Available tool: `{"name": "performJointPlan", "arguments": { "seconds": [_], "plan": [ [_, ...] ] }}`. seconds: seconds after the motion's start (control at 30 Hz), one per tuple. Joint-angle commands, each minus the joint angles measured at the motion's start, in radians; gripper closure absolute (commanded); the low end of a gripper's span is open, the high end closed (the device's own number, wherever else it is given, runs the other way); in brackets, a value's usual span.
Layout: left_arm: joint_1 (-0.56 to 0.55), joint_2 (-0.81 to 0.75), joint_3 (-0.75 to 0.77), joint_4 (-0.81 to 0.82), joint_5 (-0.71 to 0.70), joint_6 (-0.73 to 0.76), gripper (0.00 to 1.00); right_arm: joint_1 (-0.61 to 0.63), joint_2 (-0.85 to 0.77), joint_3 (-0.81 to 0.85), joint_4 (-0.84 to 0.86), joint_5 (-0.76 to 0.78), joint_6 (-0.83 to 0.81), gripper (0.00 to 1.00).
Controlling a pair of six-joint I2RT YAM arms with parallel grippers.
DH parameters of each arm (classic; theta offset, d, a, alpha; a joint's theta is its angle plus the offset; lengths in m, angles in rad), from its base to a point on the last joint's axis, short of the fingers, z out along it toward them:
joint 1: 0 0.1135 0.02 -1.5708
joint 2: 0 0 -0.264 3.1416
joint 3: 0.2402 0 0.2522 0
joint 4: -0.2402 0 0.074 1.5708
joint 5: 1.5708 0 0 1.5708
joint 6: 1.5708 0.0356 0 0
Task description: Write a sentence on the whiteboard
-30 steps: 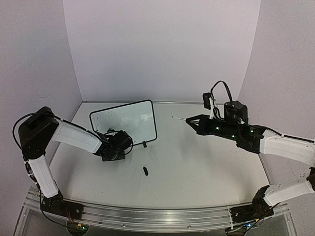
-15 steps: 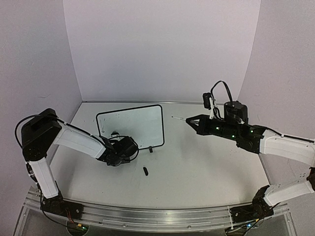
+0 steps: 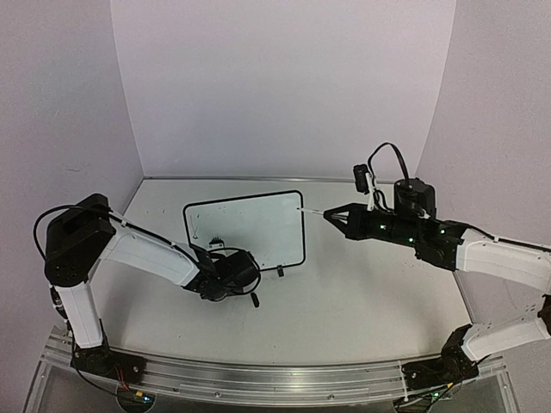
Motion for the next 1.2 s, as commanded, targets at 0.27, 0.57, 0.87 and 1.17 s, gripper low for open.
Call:
{"name": "performJointPlan", "arguments": {
  "seconds": [0.27,0.57,0.87,1.17],
  "plan": [
    [-0.044,-0.267,-0.040,-0.057,0.104,0.117,0.23,-0.001,-0.108,0.010,-0.049,-0.297,0.001,1.00],
    [-0.046,-0.649,-0.172,0.104,0.445,0.476,0.17,-0.057,-0.090,0.093,-0.162,-0.496,0.016,1.00],
    [0.024,-0.773,-0.075,0.252,0.919,0.568,0.03,-0.043,-0.059,0.147,-0.226,-0.619,0.073,1.00],
    [0.064,-0.647,0.017,0.473,1.187,0.534,0.00,0.070,-0.015,0.191,-0.163,-0.648,0.104,1.00]
  ]
}}
